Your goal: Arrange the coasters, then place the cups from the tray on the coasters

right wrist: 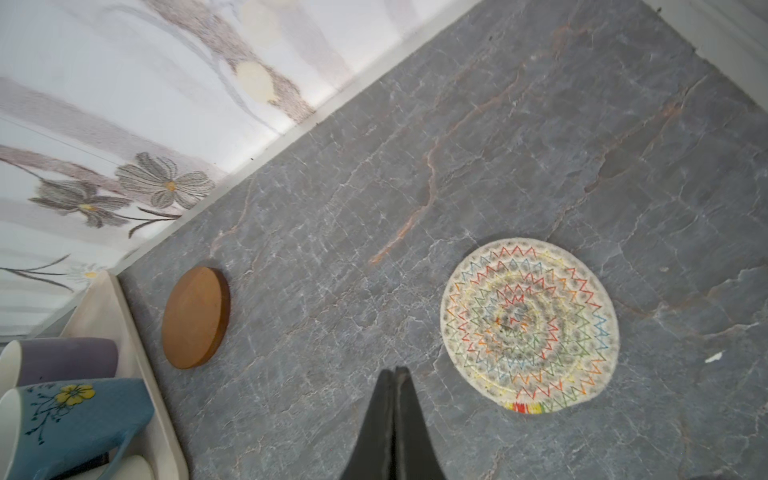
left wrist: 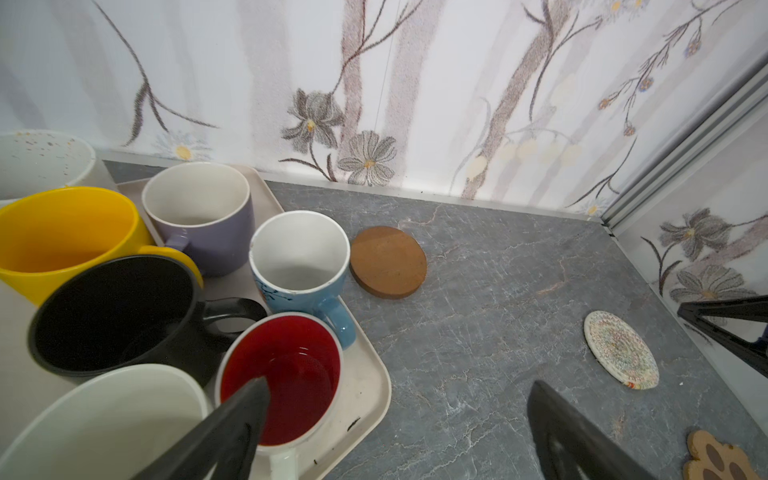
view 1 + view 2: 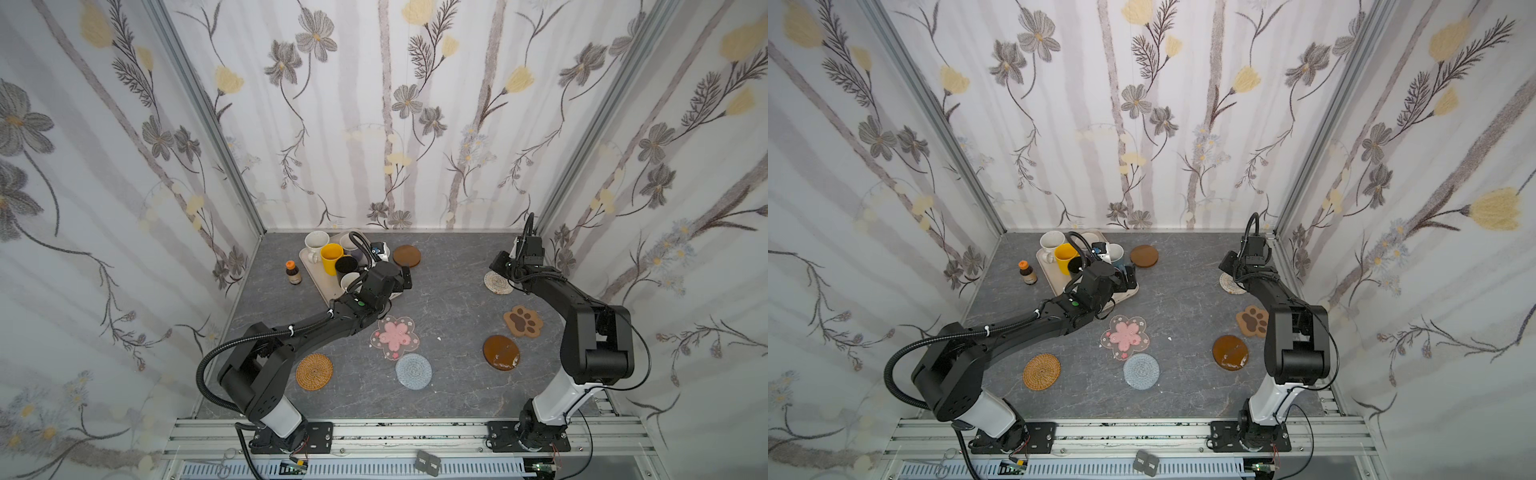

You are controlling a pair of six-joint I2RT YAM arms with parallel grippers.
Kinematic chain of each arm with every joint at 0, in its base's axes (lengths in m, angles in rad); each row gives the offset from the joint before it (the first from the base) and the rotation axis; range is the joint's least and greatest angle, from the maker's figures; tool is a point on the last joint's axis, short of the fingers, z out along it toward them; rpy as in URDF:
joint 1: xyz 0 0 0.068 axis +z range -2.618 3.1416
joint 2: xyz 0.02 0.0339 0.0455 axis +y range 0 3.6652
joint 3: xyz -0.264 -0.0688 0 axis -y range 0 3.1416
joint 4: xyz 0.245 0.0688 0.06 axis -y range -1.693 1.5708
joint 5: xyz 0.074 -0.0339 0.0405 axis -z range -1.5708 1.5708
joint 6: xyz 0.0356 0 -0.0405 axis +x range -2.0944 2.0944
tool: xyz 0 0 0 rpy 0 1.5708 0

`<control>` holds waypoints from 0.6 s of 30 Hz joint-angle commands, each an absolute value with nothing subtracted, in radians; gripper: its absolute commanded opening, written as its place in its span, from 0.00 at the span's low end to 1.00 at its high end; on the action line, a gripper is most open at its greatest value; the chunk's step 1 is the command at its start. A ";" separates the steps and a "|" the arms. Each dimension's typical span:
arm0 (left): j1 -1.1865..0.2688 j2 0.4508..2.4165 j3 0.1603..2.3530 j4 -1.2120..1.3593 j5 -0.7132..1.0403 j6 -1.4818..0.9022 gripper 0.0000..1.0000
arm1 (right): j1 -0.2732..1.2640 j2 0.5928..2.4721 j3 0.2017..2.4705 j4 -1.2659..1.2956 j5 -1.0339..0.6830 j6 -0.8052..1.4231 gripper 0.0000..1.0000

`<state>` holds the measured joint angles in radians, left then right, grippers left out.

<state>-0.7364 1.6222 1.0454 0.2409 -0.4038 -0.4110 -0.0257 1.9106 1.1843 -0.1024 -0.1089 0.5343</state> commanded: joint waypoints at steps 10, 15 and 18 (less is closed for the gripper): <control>-0.788 1.727 1.055 0.381 -0.405 -0.451 1.00 | -0.075 2.081 1.282 -0.245 -0.091 0.504 0.02; -0.790 1.704 1.009 0.403 -0.385 -0.461 1.00 | -0.078 2.178 1.389 -0.376 -0.069 0.463 0.00; -0.791 1.689 0.983 0.412 -0.384 -0.460 1.00 | -0.081 2.201 1.418 -0.400 -0.046 0.458 0.00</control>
<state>-0.7902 1.7058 0.9977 0.3626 -0.3836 -0.4431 -0.0776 2.1811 1.3884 -0.3458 -0.0868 0.4778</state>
